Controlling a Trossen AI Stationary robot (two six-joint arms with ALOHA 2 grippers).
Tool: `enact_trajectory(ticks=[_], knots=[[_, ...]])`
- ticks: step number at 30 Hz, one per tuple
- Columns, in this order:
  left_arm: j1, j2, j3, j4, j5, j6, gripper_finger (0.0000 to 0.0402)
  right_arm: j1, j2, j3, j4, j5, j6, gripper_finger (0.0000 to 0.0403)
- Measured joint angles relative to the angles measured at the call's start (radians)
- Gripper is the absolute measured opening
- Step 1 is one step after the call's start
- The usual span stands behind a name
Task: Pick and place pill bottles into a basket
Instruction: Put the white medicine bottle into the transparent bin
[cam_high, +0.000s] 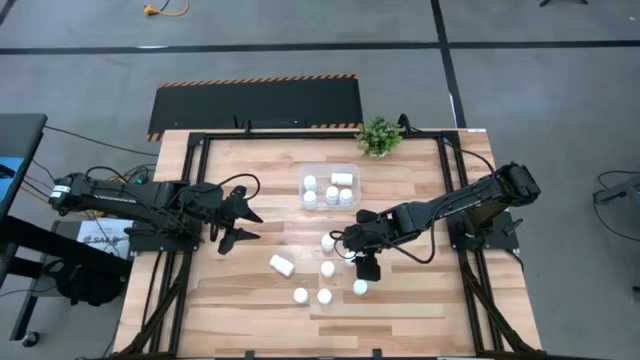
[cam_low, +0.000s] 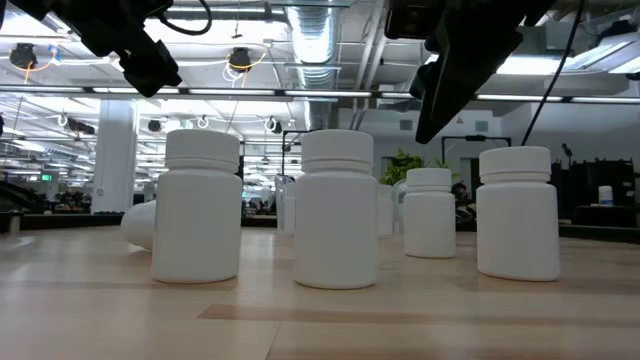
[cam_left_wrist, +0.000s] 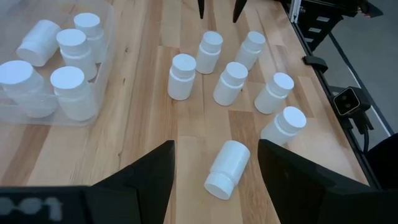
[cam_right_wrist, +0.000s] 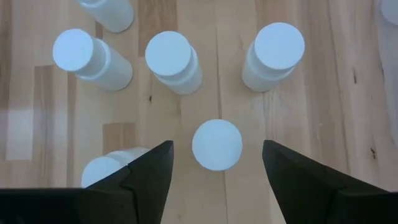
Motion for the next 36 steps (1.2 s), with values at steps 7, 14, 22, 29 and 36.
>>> enact_trajectory(ticks=[7, 14, 22, 29, 36], knots=[[0.000, 0.000, 0.000, 0.000, -0.010, 0.001, 0.0217, 0.000, 0.010, 0.001, 0.000, 0.002, -0.021, 0.0239], [0.000, 0.000, 0.000, 0.004, -0.010, 0.002, 0.0217, 0.000, 0.062, -0.001, -0.002, 0.005, -0.037, 0.0239], [0.000, 0.000, 0.000, 0.013, -0.010, 0.002, 0.0217, 0.000, 0.145, 0.000, 0.009, 0.006, -0.052, 0.0239], [0.000, 0.000, 0.000, 0.016, -0.010, 0.001, 0.0217, 0.000, 0.164, 0.000, 0.016, 0.006, -0.054, 0.0240], [0.000, 0.000, 0.000, 0.016, -0.011, -0.002, 0.0217, -0.006, 0.162, 0.000, 0.031, 0.006, -0.054, 0.0239]])
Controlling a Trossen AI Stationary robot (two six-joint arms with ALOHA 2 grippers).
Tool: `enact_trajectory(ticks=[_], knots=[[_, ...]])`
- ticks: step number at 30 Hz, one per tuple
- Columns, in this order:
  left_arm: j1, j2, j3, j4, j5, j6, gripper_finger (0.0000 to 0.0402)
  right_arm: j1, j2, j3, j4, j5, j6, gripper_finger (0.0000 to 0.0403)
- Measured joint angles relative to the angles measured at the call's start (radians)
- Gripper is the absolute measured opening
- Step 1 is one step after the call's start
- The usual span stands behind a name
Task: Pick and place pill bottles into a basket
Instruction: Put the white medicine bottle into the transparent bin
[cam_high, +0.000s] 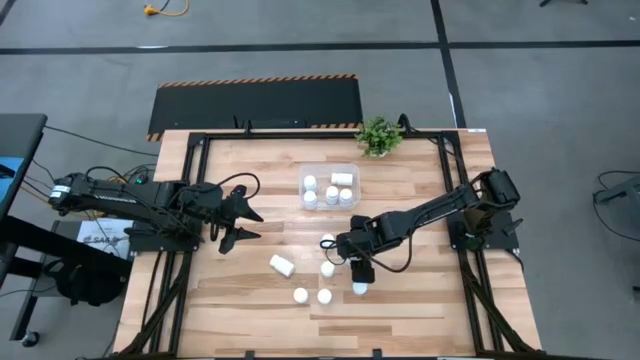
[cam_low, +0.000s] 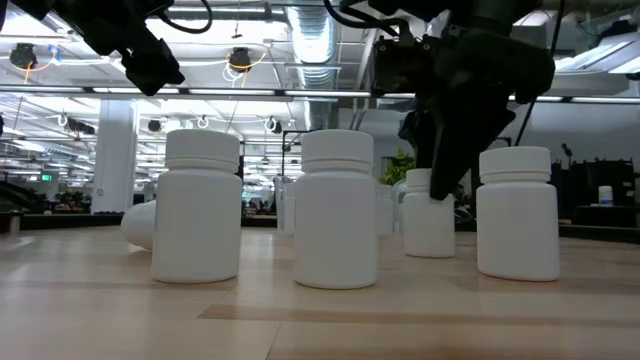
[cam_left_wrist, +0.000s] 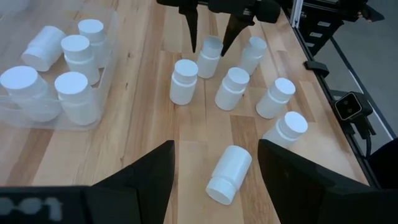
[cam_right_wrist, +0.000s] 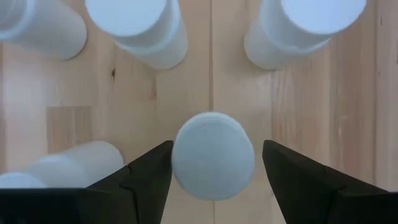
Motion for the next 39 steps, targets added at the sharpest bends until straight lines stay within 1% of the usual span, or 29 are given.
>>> enact_trajectory(ticks=[4, 9, 12, 18, 23, 28, 33, 39], knots=[[0.000, 0.000, 0.000, 0.000, -0.007, -0.008, 0.0217, 0.000, 0.000, 0.000, 0.022, 0.000, 0.002, 0.0222], [0.000, 0.000, 0.000, 0.000, -0.008, -0.010, 0.0217, 0.000, -0.002, 0.000, 0.029, -0.002, 0.003, 0.0175], [0.000, 0.000, 0.000, 0.000, -0.009, -0.010, 0.0217, 0.000, -0.003, 0.000, 0.031, -0.021, 0.003, 0.0150], [0.000, 0.000, 0.000, 0.000, -0.011, -0.010, 0.0217, 0.000, -0.003, 0.005, 0.022, -0.028, 0.011, 0.0150], [0.000, 0.000, 0.000, 0.000, -0.016, -0.010, 0.0217, -0.012, -0.002, 0.079, -0.080, -0.032, 0.006, 0.0173], [0.000, 0.000, 0.000, 0.000, -0.036, -0.010, 0.0217, -0.050, -0.002, 0.182, -0.201, -0.031, -0.079, 0.0150], [0.000, 0.000, 0.000, 0.000, -0.039, -0.010, 0.0217, -0.112, -0.002, 0.300, -0.310, -0.027, -0.198, 0.0149], [0.000, 0.000, 0.000, 0.000, -0.040, -0.010, 0.0217, -0.247, -0.002, 0.441, -0.397, -0.024, -0.233, 0.0167]])
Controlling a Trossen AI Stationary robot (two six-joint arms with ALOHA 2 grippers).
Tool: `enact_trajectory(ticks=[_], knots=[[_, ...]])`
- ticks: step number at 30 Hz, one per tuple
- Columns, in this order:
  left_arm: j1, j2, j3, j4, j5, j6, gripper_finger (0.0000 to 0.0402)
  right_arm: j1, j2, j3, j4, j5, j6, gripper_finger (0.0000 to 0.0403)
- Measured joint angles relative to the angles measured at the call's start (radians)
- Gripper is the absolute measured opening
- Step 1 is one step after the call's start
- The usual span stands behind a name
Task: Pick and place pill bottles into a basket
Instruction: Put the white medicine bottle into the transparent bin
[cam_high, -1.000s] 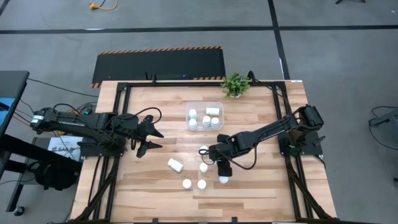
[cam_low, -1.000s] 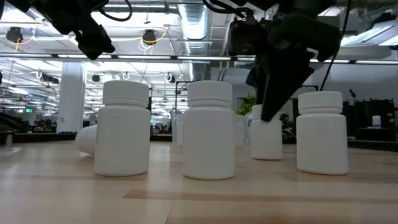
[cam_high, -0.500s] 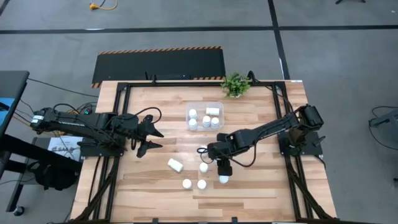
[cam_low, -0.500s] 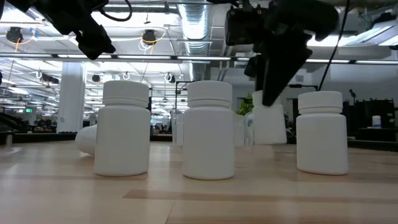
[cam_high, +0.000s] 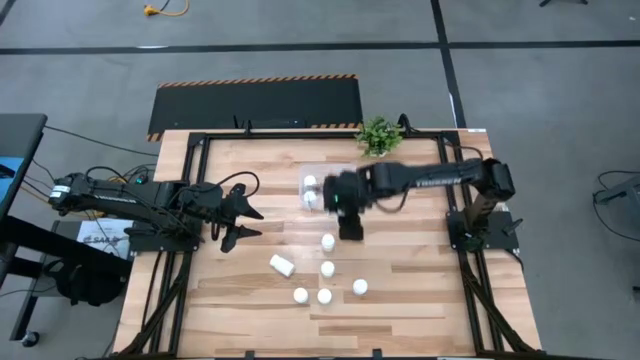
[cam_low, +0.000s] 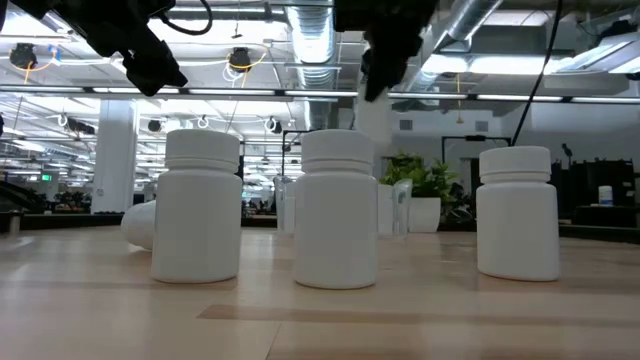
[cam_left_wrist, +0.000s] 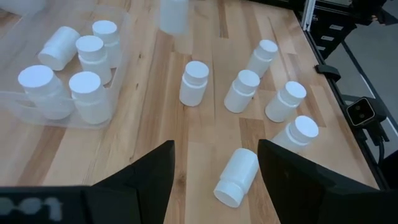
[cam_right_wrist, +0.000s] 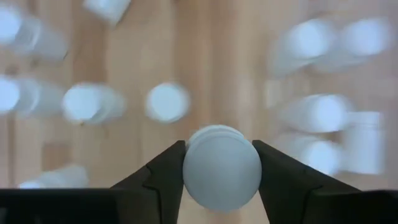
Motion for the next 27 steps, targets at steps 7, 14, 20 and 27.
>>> enact_trajectory(ticks=[7, 14, 20, 27], knots=[[0.000, 0.000, 0.000, 0.001, -0.040, -0.007, 0.0217, -0.160, 0.000, 0.105, -0.007, 0.001, -0.134, 0.0150], [0.000, 0.000, 0.000, 0.039, -0.050, -0.026, 0.0217, -0.280, 0.018, 0.113, 0.065, -0.003, -0.223, 0.0167], [0.000, 0.000, 0.000, 0.037, -0.070, -0.050, 0.0217, -0.339, 0.089, 0.112, 0.086, -0.054, -0.254, 0.0150], [0.000, 0.000, 0.000, 0.036, -0.072, -0.077, 0.0217, -0.362, 0.168, 0.112, 0.142, -0.056, -0.272, 0.0163]])
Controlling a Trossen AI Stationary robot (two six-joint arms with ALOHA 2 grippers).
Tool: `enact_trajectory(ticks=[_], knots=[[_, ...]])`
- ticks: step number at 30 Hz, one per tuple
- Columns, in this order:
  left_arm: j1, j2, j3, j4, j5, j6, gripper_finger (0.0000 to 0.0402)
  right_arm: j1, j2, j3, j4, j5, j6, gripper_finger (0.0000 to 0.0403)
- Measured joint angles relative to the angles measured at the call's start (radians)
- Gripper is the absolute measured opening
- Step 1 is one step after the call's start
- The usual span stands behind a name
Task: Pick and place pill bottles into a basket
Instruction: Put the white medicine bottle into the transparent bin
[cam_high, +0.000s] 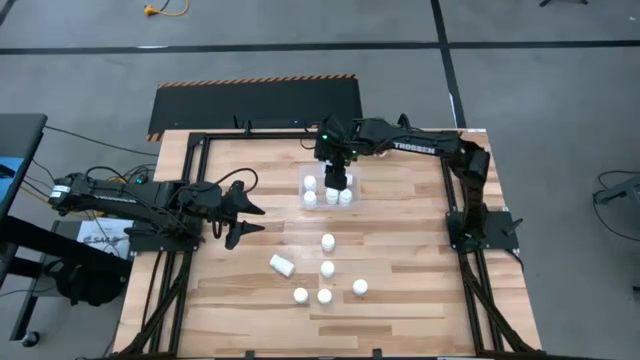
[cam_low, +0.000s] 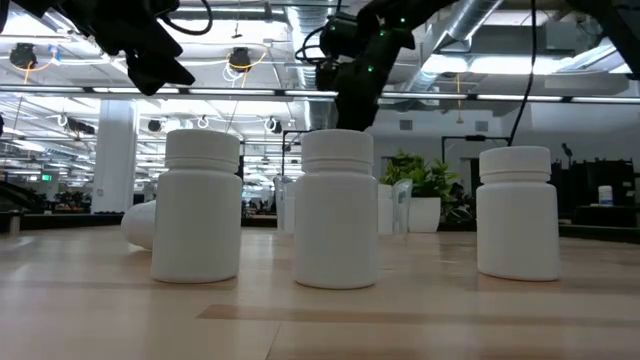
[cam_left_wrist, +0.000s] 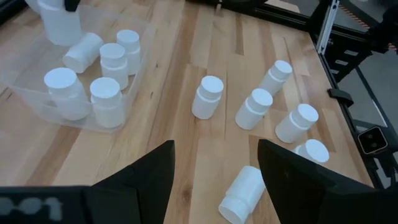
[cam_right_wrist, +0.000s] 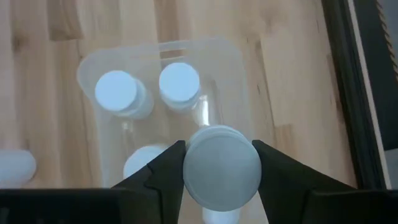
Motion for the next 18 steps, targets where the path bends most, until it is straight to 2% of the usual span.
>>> enact_trajectory(ticks=[6, 15, 18], knots=[[0.000, 0.000, 0.000, 0.000, -0.005, -0.007, 0.0217, -0.006, 0.027, -0.002, 0.028, -0.021, -0.018, 0.0150], [0.000, 0.000, 0.000, -0.001, -0.004, -0.009, 0.0217, 0.004, 0.079, -0.002, 0.058, -0.037, -0.010, 0.0165], [0.000, 0.000, 0.000, -0.001, -0.004, -0.009, 0.0217, 0.006, 0.092, 0.002, 0.089, -0.039, -0.013, 0.0157]])
